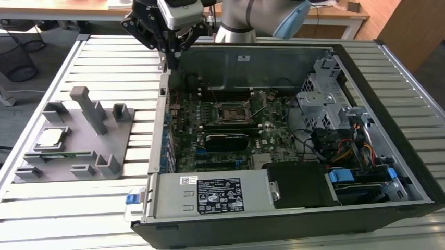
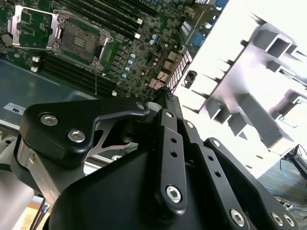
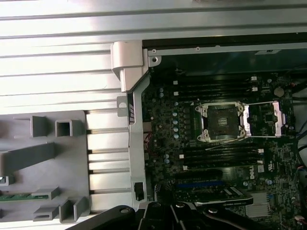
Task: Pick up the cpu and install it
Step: 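Reach for the cpu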
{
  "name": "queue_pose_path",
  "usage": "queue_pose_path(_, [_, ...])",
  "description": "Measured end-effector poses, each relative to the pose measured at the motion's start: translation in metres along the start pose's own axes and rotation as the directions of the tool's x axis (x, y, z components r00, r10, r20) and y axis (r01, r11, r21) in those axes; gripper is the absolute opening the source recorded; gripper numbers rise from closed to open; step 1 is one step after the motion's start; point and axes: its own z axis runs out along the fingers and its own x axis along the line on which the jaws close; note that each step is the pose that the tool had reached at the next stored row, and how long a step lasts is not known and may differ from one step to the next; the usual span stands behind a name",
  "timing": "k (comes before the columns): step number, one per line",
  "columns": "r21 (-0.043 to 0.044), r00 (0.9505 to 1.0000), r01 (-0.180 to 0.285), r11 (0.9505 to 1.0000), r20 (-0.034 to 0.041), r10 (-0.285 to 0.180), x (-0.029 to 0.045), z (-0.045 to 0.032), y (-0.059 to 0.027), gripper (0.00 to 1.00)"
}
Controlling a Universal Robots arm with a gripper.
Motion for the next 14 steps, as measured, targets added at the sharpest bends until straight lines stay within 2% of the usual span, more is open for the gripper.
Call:
queue_pose_path(6, [0.0000, 1.0000, 0.000, 1.0000, 0.0000, 0.000, 0.0031, 0.0001, -0.0002, 0.11])
queue_pose_path(8, [0.0000, 1.0000, 0.000, 1.0000, -0.0002, 0.000, 0.0075, 0.0003, -0.0006, 0.11])
queue_pose_path(14, [0.0000, 1.0000, 0.000, 1.0000, -0.0003, 0.000, 0.0101, 0.0004, -0.0008, 0.11])
